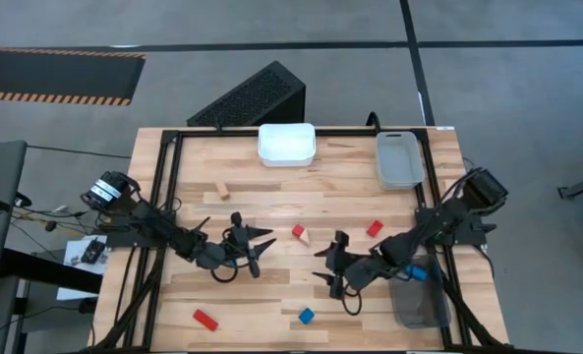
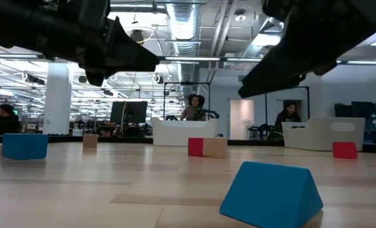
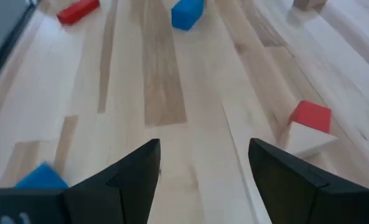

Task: Sort & place blocks by color
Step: Put the top blue block into the black bin

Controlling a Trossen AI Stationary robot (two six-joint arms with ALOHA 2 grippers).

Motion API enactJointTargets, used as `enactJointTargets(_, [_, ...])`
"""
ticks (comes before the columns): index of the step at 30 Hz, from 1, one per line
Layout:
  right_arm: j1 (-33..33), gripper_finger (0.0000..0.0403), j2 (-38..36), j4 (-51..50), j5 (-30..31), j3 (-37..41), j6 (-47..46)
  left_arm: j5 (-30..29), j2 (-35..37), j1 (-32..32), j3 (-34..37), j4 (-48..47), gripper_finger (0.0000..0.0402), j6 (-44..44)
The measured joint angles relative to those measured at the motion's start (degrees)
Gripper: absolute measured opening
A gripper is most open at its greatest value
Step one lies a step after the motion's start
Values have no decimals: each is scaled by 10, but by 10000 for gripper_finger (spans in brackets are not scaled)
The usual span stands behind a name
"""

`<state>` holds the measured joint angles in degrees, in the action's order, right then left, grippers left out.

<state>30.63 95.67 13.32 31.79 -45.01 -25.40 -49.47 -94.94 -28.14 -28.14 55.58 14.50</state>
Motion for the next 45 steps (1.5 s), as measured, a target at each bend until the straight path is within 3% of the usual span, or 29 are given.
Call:
enactJointTargets(17, [-21,269,12,20,-62,0,-16,9,0,0,0,-9,114,-19])
enactJointTargets(29, [-37,269,12,19,-63,0,-13,8,2,-16,0,-30,114,-60])
enactJointTargets(32, [-34,269,12,19,-64,0,-14,23,23,-34,0,-80,114,-79])
enactJointTargets(36, [-32,269,12,18,-65,0,-15,33,90,-56,0,-179,114,-42])
enactJointTargets(42, [-33,269,12,22,-64,0,-15,169,229,-63,0,-403,133,83])
enactJointTargets(45, [-38,269,12,29,-65,0,-15,208,277,-63,0,-498,155,138])
